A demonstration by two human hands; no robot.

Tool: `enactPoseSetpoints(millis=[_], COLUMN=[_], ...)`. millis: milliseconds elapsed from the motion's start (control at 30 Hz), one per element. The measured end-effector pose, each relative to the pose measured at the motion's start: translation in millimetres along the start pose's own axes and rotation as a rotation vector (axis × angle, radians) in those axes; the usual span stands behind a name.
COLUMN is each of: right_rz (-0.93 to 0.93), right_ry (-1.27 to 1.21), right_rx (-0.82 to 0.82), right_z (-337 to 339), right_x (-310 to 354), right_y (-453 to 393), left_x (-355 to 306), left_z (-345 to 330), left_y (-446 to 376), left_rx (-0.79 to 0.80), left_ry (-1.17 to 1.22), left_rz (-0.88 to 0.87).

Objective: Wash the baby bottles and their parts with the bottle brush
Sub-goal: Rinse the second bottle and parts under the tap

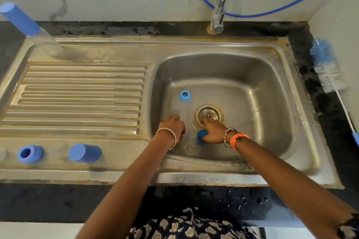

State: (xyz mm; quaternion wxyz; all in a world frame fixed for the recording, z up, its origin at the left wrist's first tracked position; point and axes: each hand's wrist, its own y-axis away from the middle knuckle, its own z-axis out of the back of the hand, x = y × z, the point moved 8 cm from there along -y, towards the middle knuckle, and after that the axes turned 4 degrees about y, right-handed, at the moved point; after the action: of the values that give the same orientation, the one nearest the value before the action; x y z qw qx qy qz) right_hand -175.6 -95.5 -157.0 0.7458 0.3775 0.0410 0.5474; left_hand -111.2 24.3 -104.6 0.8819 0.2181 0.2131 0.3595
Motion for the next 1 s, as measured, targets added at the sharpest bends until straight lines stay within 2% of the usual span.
enactPoseSetpoints(millis=[33, 100, 167, 233, 300, 367, 433, 533, 733, 1000], right_rz=[-0.029, -0.098, -0.132, -0.091, -0.099, -0.136, -0.118, -0.020, 0.004, -0.013], right_ry=[-0.064, -0.358, -0.803, -1.295, -1.711, -2.005, -2.107, -2.186, -2.234, -2.089], right_rx=[-0.055, -0.269, -0.525, -0.642, -0.620, -0.424, -0.262, -0.131, -0.129, -0.177], right_z=[11, 50, 106, 162, 210, 238, 255, 270, 270, 273], right_x=[-4, -7, -11, -14, -22, -25, -21, -7, -6, -5], right_y=[1, 8, 17, 17, 1, -27, -50, -73, -84, -83], left_x=[1, 2, -3, -17, -28, -34, -32, -29, -35, -45], left_z=[4, 17, 44, 84, 123, 149, 162, 174, 192, 180], left_y=[0, -3, -15, -27, -38, -47, -57, -72, -90, -87], left_rx=[-0.031, -0.051, -0.058, -0.104, -0.201, -0.303, -0.363, -0.402, -0.471, -0.478], left_ry=[0.047, 0.171, 0.342, 0.473, 0.540, 0.634, 0.812, 1.107, 1.229, 1.286], left_rz=[0.003, -0.027, -0.089, -0.155, -0.220, -0.242, -0.203, -0.215, -0.286, -0.264])
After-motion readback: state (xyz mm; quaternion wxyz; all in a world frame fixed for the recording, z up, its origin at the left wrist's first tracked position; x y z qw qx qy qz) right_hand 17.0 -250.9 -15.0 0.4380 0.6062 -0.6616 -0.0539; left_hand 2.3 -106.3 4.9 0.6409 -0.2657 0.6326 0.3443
